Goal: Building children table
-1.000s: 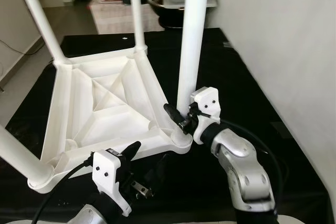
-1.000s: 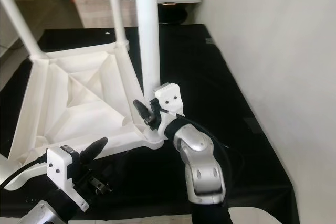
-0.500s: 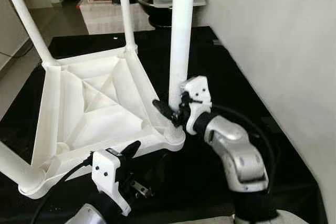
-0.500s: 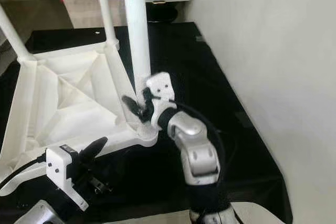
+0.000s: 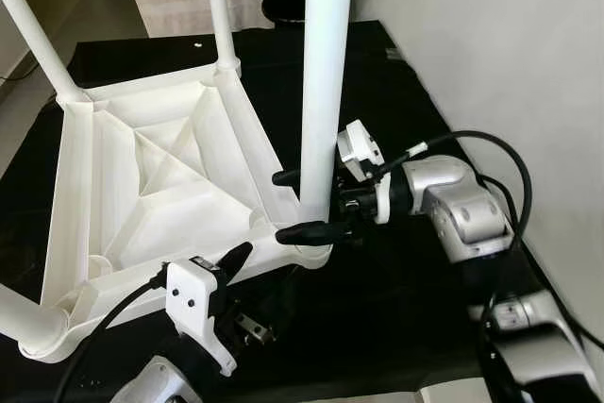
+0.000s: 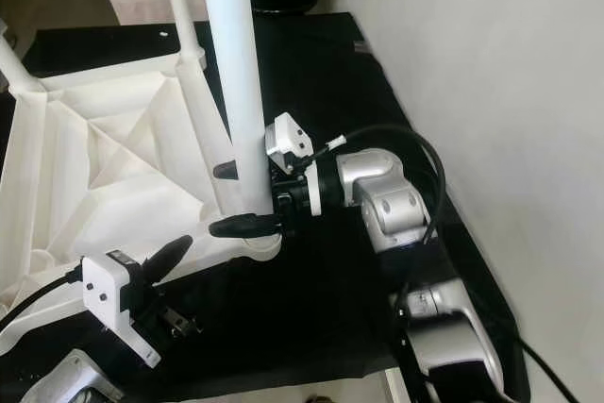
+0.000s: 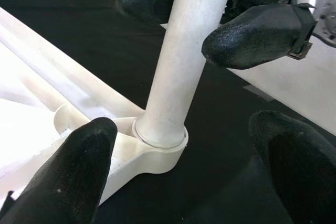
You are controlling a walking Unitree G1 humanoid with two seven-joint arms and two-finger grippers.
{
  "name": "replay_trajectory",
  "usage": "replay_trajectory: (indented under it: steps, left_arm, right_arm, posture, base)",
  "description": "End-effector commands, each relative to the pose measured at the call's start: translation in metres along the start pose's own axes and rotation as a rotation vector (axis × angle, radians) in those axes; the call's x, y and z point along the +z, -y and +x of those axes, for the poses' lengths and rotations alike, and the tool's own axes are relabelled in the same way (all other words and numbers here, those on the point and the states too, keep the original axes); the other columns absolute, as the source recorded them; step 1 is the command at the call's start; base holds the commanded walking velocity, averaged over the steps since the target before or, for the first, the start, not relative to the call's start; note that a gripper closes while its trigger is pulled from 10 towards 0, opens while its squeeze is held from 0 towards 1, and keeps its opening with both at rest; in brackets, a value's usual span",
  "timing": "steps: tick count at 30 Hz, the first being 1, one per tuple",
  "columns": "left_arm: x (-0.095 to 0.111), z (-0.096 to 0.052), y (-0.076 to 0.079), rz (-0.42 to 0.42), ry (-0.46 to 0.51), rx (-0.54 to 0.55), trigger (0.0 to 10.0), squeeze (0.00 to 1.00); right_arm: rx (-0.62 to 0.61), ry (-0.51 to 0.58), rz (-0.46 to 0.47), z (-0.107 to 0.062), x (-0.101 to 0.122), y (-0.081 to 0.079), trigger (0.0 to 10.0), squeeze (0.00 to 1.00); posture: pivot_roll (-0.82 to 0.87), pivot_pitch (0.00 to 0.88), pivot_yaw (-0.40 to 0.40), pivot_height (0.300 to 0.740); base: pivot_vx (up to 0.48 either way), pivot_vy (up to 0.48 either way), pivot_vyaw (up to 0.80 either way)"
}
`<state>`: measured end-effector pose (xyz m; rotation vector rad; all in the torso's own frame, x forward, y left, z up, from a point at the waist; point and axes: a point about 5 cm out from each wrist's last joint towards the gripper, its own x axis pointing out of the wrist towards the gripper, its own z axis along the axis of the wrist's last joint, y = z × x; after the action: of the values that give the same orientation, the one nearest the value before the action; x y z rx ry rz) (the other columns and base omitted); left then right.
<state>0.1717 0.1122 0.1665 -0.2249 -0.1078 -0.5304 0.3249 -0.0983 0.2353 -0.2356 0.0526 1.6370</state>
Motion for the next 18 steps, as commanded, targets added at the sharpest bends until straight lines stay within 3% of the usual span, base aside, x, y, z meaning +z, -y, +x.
replay_trajectory:
  steps: [1, 6, 7, 8, 9, 10, 18]
  left_arm:
    - [0.0, -0.002, 0.002, 0.0, -0.007, 0.002, 10.0, 0.0]
    - [0.0, -0.002, 0.002, 0.0, -0.007, 0.006, 10.0, 0.0]
    - [0.0, -0.002, 0.002, 0.0, -0.007, 0.007, 10.0, 0.0]
    - [0.0, -0.002, 0.002, 0.0, -0.007, 0.007, 10.0, 0.0]
    - [0.0, -0.002, 0.002, 0.0, -0.007, 0.008, 10.0, 0.0]
    - [0.0, -0.002, 0.002, 0.0, -0.007, 0.008, 10.0, 0.0]
    - [0.0, -0.002, 0.002, 0.0, -0.007, 0.008, 10.0, 0.0]
  right_arm:
    - [0.097, 0.007, 0.039, 0.008, -0.006, 0.0, 10.0, 0.0]
    - [0.142, -0.001, 0.088, 0.006, -0.014, 0.002, 10.0, 0.0]
    - [0.152, -0.012, 0.102, 0.005, -0.018, 0.003, 8.0, 0.0]
    - [0.152, -0.012, 0.102, 0.005, -0.018, 0.003, 8.0, 0.0]
    - [0.158, -0.02, 0.116, 0.004, -0.022, 0.003, 3.5, 0.0]
    - [0.161, -0.033, 0.129, 0.004, -0.026, 0.003, 0.0, 0.0]
    - [0.157, -0.04, 0.141, 0.001, -0.033, 0.006, 0.0, 0.0]
  posture:
    - [0.09, 0.158, -0.045, 0.74]
    - [0.09, 0.158, -0.047, 0.74]
    - [0.09, 0.158, -0.047, 0.74]
    - [0.09, 0.158, -0.047, 0.74]
    - [0.09, 0.158, -0.047, 0.74]
    - [0.09, 0.158, -0.047, 0.74]
    - [0.09, 0.158, -0.044, 0.74]
  base:
    - [0.0, 0.0, 0.0]
    - [0.0, 0.0, 0.0]
    - [0.0, 0.0, 0.0]
    - [0.0, 0.0, 0.0]
    - [0.0, 0.0, 0.0]
    - [0.0, 0.0, 0.0]
    - [0.0, 0.0, 0.0]
